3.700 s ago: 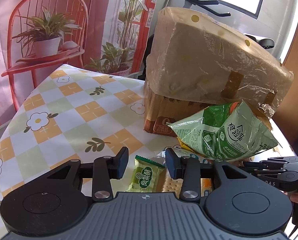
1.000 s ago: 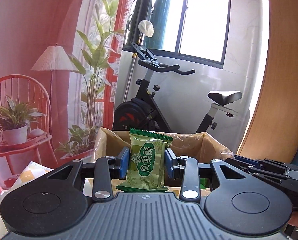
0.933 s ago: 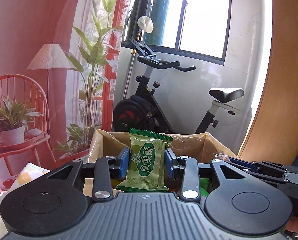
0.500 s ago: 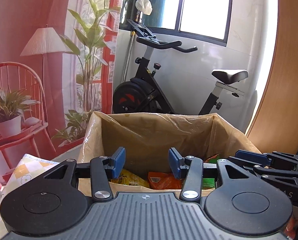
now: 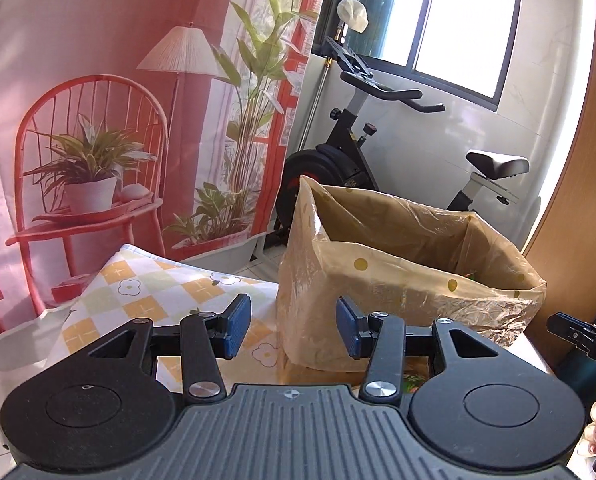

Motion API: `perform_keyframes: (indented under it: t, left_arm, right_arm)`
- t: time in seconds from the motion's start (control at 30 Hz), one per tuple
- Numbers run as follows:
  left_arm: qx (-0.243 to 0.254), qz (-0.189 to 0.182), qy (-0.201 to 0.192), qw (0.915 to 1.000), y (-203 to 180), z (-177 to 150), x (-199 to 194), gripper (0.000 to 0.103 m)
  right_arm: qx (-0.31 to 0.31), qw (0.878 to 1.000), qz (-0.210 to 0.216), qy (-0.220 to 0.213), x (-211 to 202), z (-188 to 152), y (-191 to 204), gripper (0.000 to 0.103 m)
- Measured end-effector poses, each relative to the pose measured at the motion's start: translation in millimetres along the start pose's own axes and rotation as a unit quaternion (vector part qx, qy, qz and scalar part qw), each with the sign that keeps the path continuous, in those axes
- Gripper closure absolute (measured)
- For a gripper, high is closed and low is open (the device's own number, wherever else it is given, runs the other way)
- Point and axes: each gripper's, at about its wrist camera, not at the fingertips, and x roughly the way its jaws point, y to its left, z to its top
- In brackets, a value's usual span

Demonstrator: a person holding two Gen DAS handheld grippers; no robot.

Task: Organize snacks
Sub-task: 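Move the left gripper to the cracker packet while right moves to another brown packet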

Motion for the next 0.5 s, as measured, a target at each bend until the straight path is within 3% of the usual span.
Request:
perform_keyframes:
  t: [0.23, 0.5]
  left_arm:
    - [-0.026, 0.023, 0.037, 0.9987, 21.3, -46.2, 0.6, 0.054]
    - [-0.022, 0.042, 0.054, 0.9974, 8.0, -79.0, 17.4, 0.057]
  right_arm:
    - [0.025, 0.998, -0.03, 0.05, 6.6, -40.1, -11.6, 0.059]
    - [0.033, 0.986, -0.039, 0.162, 58.7, -91.2, -26.4, 0.059]
